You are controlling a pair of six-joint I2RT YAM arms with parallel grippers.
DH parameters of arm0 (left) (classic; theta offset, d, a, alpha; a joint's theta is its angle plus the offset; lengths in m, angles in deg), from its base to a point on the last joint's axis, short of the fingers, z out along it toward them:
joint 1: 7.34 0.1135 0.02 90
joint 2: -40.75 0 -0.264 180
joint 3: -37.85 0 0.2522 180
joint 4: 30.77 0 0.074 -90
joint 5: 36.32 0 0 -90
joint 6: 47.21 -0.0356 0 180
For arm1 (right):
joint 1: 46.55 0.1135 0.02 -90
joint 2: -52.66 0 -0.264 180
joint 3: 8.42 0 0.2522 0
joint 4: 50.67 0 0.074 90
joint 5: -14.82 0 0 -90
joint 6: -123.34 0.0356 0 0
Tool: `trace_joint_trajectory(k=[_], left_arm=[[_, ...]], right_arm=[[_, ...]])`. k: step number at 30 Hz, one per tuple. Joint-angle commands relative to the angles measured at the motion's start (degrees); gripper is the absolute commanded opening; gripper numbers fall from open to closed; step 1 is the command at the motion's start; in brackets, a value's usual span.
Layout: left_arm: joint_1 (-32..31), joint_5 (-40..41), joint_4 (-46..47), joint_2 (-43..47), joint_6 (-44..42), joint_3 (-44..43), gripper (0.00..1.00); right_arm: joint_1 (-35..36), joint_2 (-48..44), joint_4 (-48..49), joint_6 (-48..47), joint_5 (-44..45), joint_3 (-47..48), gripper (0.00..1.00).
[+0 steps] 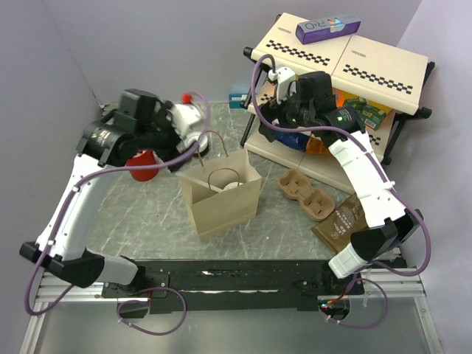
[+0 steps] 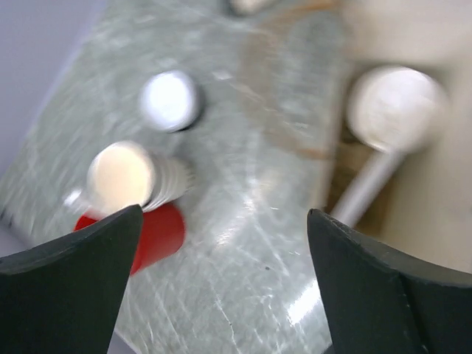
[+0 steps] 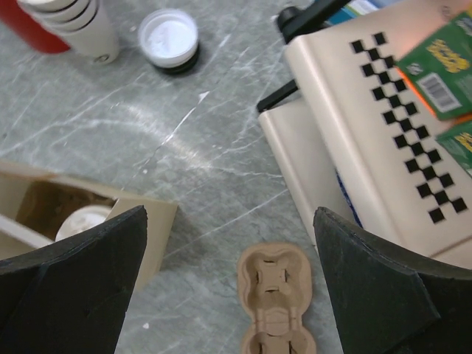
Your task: Pack the takeout coffee
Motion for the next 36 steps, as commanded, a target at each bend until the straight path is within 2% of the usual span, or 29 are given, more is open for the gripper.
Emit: trace_joint_trajectory(k=[1, 3, 8, 15, 17, 18, 20, 23, 24, 27, 36], left_arm=[[9.85, 4.13, 19.5, 7.22, 10.33, 5.91, 0.99], [13.36, 6.41, 24.45, 8.9, 14.45, 9.6, 1.0], [16.89, 11.95, 32.81, 10.23, 21.32, 11.9, 0.99], [22.43, 11.96, 35.72, 6.45, 27.82, 8.84, 0.99], [23.83, 13.01, 37.65, 5.92, 27.83, 7.0, 1.0], [24.27, 13.01, 39.84, 5.57, 30.01, 6.46, 0.99], [25.67, 17.3, 43.36, 5.83, 31.16, 6.28, 0.99], [27.09, 19.52, 51.18, 8.46, 31.61, 10.05, 0.99], [27.35, 19.61, 54.68, 8.99, 31.61, 11.37, 0.99], [27.44, 18.82, 57.7, 10.67, 32.05, 15.07, 0.99], [27.44, 13.64, 57.61, 10.93, 32.14, 19.55, 0.99]], right_arm=[[-0.28, -0.31, 4.05, 6.77, 8.1, 3.74, 0.99], [-0.19, -0.05, 4.49, 7.04, 10.04, 4.71, 0.99], [-0.28, 0.3, 6.25, 5.72, 14.78, 6.55, 0.99], [-0.19, -0.22, 8.09, 3.61, 15.84, 8.67, 1.0], [-0.28, -1.53, 10.9, 2.74, 18.99, 8.41, 1.0], [-0.19, -2.15, 15.26, 2.56, 20.66, 7.97, 1.0], [-0.28, -3.99, 19.59, 3.43, 24.87, 6.65, 1.0], [-0.19, -6.1, 25.22, 2.39, 24.99, 4.98, 1.0], [-0.28, -7.24, 27.33, 2.03, 24.64, 4.19, 1.0], [-0.28, -7.43, 27.79, 1.06, 24.28, 4.62, 1.0], [-0.28, -8.13, 27.35, 1.76, 24.37, 4.01, 1.0]])
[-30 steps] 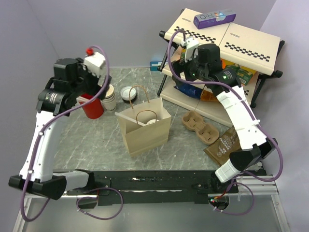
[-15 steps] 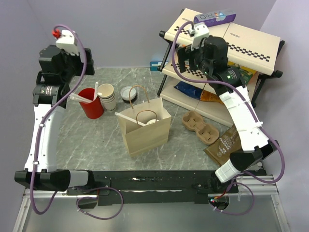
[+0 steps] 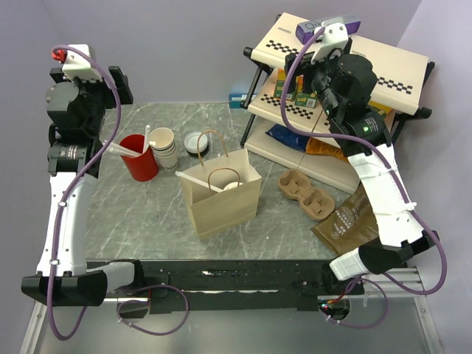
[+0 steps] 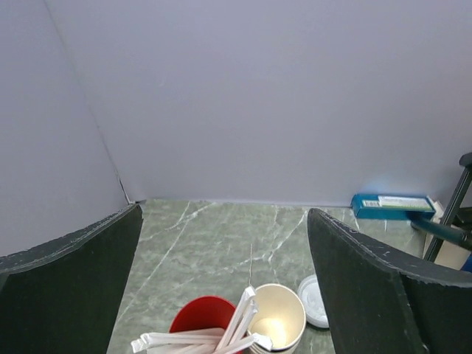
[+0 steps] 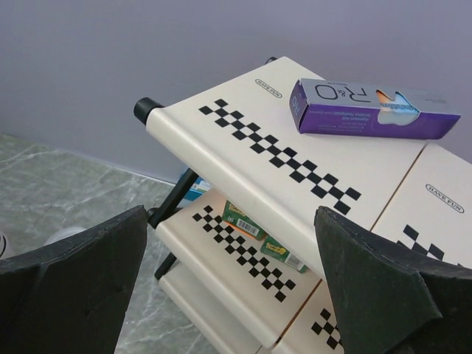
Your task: Pack the takeout coffee
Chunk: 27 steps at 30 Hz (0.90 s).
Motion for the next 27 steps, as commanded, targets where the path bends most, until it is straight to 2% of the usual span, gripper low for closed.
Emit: trace_joint_trajectory(k=[1, 7, 17, 20, 24, 27], left_arm=[[0.08, -3.05, 2.99, 0.51, 1.89, 2.28, 0.99], [0.08, -5.68, 2.91, -0.11, 3.03, 2.55, 0.99], [0.08, -5.59, 3.17, -1.16, 3.03, 1.59, 0.99], [0.08, -5.68, 2.99, -1.43, 2.77, 1.23, 0.99], [0.08, -5.77, 2.99, -1.52, 2.07, 0.88, 0.99], [0.08, -6.21, 3.52, -1.17, 1.46, 1.23, 0.99]], right_arm=[[-0.28, -2.16, 2.19, 0.48, 1.03, -0.21, 1.0], [-0.19, -2.87, 3.15, 2.22, 2.52, -1.88, 1.0], [0.42, -3.14, 6.14, 3.9, 7.88, -3.46, 1.0], [0.33, -1.03, 2.81, 5.74, 8.67, 0.57, 1.0], [0.51, -2.78, 7.36, 2.95, 8.15, -3.44, 1.0], [0.6, -2.26, 7.2, -0.47, 6.66, -3.29, 1.0]])
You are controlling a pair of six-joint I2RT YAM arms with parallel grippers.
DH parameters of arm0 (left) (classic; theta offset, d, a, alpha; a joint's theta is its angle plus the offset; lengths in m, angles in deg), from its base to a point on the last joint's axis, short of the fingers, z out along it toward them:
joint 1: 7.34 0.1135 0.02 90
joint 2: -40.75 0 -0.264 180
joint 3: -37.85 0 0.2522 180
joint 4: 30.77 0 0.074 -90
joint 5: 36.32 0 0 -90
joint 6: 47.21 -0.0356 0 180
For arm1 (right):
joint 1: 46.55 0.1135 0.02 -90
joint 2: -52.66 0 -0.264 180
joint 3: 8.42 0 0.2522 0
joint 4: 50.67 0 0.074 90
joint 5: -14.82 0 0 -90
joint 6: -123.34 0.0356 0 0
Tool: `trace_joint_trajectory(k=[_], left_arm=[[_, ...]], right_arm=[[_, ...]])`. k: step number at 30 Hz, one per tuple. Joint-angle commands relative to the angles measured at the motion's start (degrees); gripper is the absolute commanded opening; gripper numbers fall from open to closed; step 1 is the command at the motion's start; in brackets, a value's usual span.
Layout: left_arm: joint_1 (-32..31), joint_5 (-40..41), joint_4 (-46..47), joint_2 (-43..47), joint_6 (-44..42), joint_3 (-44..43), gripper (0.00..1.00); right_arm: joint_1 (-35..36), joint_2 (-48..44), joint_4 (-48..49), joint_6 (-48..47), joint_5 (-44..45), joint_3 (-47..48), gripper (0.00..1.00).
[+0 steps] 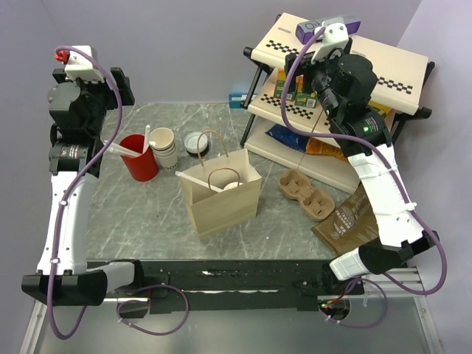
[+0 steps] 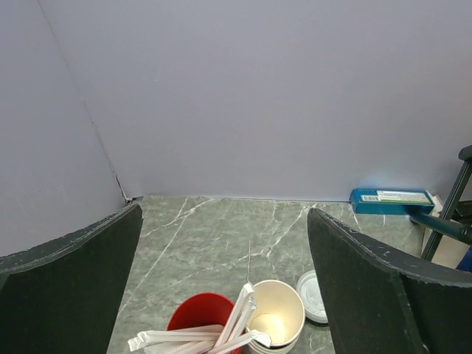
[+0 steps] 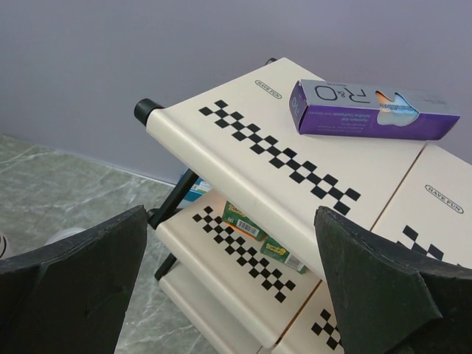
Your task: Pack the takeout coffee
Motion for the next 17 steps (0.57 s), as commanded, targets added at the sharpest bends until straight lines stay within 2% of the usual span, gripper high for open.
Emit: trace_joint_trajectory(k=[1, 4, 5, 8, 10, 15, 17], left_arm=[[0.08, -5.66, 3.39, -0.77, 1.45, 0.25, 0.99], [0.08, -5.4, 3.22, -0.6, 1.54, 0.69, 1.0], [0.08, -5.49, 3.22, -0.42, 1.54, 0.78, 0.99], [0.08, -5.66, 2.95, -0.33, 1.54, 0.78, 0.99], [-0.01, -5.49, 2.69, -0.33, 1.1, 0.69, 0.99], [0.08, -5.58, 2.95, -0.51, 1.28, 0.87, 0.99], [0.08, -6.02, 3.04, -0.6, 1.63, 0.78, 0.99]], right_arm=[[0.6, -2.17, 7.72, -0.92, 7.61, -3.46, 1.0], [0.69, -1.38, 7.82, -2.76, 6.32, -3.47, 1.0], [0.6, -0.24, 4.86, -3.91, 5.0, -1.29, 1.0], [0.69, -0.58, 5.34, -0.77, 3.22, -1.69, 1.0], [3.67, -1.11, 7.73, 1.97, 11.9, -1.71, 1.0], [5.7, -0.32, 9.05, -1.11, 14.74, 0.05, 1.0], [5.61, -1.28, 12.71, -1.45, 15.18, -1.87, 1.0]])
